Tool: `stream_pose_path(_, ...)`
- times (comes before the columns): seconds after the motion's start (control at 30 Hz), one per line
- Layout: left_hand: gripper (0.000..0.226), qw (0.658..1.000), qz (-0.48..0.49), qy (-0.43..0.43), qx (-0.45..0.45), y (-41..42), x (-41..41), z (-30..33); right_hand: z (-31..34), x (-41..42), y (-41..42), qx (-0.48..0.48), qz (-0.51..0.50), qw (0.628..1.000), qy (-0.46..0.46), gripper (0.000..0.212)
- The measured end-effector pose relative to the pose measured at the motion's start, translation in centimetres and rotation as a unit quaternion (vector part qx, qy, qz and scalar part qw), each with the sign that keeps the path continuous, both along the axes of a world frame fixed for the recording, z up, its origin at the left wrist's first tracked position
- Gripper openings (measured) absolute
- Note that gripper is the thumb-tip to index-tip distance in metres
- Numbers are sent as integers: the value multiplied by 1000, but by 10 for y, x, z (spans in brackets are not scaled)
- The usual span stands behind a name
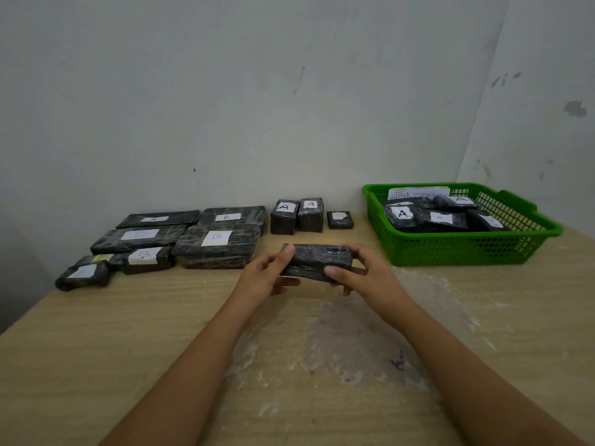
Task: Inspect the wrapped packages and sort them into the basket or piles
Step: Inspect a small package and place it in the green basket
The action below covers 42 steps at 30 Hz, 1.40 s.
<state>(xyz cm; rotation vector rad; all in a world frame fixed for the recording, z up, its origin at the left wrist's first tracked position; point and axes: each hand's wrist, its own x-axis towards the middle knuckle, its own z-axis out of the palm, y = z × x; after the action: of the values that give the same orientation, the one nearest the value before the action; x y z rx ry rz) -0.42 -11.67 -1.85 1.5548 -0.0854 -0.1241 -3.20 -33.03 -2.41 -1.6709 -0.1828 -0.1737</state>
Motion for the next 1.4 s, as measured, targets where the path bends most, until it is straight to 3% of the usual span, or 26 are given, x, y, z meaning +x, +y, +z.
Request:
stream_pose_path(0.1,57,1000,6,-24,16,0,-1,-2,2,-1,-1,23,-9,1000,3,38)
stream_pose_path(0.33,47,999,25,-39,-9,0,0,-2,2,-1,-3,-14,-24,1000,12,52)
stream_pose_path(0.63,38,997,51,-46,30,-6,-2,-1,1,3,-2,-7,-59,998,-16,17)
stream_pose_path(1.0,55,995,31,-83,47,-9,-11,3,5,-5,8,-17,-80,996,-19,32)
stream_pose_path(1.23,25,995,12,-76,58,-13,-9,-2,-1,2,2,-49,-128,990,-26,26)
stream_pose_path(1.4,25,994,30,-87,63,-9,-6,-1,-4,1,5,-58,-93,994,-3,34)
